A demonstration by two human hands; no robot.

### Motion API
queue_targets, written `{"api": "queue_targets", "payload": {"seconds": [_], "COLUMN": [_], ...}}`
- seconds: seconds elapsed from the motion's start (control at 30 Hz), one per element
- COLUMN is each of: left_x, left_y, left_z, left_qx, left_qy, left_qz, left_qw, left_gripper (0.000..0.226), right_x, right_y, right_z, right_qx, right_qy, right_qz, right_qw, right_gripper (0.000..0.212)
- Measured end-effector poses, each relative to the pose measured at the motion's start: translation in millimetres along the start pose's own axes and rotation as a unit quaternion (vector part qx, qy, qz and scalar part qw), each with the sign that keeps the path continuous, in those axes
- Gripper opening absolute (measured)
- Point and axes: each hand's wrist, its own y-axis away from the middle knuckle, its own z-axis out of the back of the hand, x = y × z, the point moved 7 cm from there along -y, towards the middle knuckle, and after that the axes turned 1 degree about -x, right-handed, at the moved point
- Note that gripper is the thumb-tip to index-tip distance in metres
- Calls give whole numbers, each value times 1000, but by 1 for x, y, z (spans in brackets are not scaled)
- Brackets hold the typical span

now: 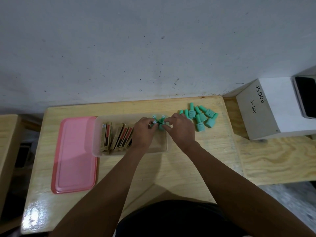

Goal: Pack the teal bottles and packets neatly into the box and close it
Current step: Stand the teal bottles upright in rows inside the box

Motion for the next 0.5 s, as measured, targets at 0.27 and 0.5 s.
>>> {"api": "queue_targets", "payload": {"seconds": [0.27,0.5], "left_x": [1,2], "left_y": [0,2], "left_z": [3,2], "left_qx": [-11,-10], "left_qy": [-11,-2], "left_qz": [1,18], "left_qw": [1000,1000], "left_gripper": [18,20], "right_x": [-4,-8], "right_y": [-2,-3], "right_z": [-3,-4], "right_qx": [26,31], "right_qy": [-13,-14], "right_qz": [-16,-45], "right_qw": [999,998], "right_gripper": [26,28]}}
